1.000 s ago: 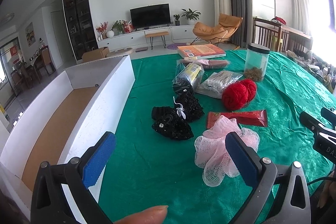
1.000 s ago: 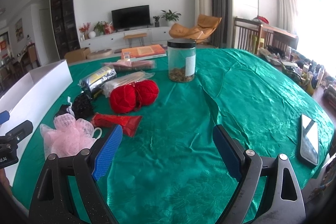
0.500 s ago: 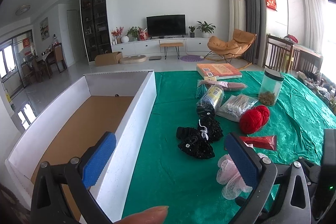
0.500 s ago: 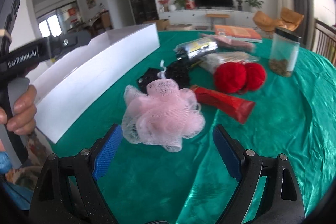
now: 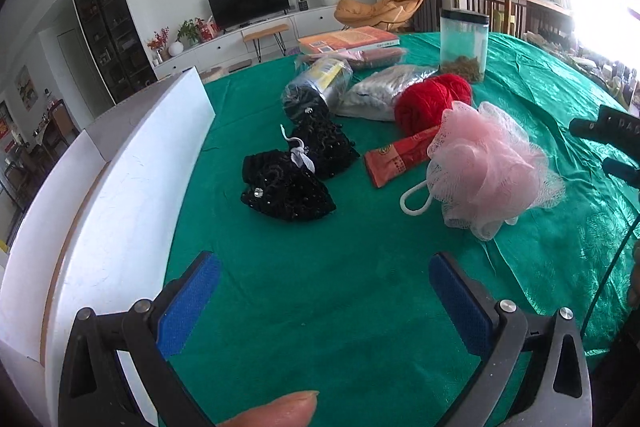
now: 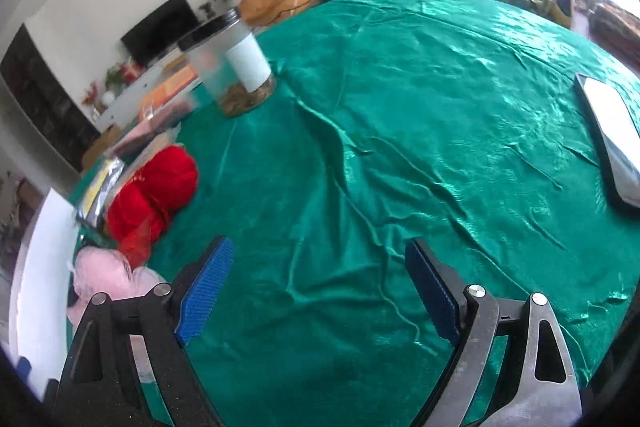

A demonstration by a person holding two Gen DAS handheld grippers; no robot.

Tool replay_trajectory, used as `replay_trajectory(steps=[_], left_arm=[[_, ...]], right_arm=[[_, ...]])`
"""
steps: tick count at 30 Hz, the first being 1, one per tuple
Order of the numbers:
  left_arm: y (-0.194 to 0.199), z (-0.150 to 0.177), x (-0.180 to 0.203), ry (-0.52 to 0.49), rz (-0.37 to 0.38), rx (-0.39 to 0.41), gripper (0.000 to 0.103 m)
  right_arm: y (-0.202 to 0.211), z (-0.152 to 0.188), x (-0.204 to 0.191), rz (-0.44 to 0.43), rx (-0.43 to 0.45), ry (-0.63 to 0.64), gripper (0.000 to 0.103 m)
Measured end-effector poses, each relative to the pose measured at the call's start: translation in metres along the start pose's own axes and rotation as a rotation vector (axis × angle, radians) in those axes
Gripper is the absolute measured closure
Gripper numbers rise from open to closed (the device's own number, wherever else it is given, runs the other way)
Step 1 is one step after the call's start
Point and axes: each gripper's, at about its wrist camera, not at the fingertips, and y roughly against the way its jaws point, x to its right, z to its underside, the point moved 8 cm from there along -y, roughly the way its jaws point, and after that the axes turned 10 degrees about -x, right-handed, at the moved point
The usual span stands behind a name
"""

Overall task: Organize soft objects
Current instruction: 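Bring right tool to the pink loofah while left tool nears the black lace pouches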

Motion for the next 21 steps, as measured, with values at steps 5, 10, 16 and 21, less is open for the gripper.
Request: replay_trajectory(steps=[5,10,16,21], left_arm=[[-0.039,-0.002,-0.008,0.038,0.018,-0.081,0.0],[-0.059,0.001,-0.02,0.058,0.038,-0.12,0.0],[-0.07,-0.013,-0.016,0.089,0.071,-0.125,0.0],[-0.089,-0.035,-0.015,0.135,0.124,-0.138,0.0]], right_arm=[[0.013,0.017,-0.075,-0.239,-0.021,0.271,0.012],[-0.001,0.079,-0.154,-0.242,-0.118,0.68,0.013],[-0.034,0.032,-0.084,0.088,-0.087,0.466,0.013],[0.002,-0.009,0.004,0.104,0.029,0.058,0.013]])
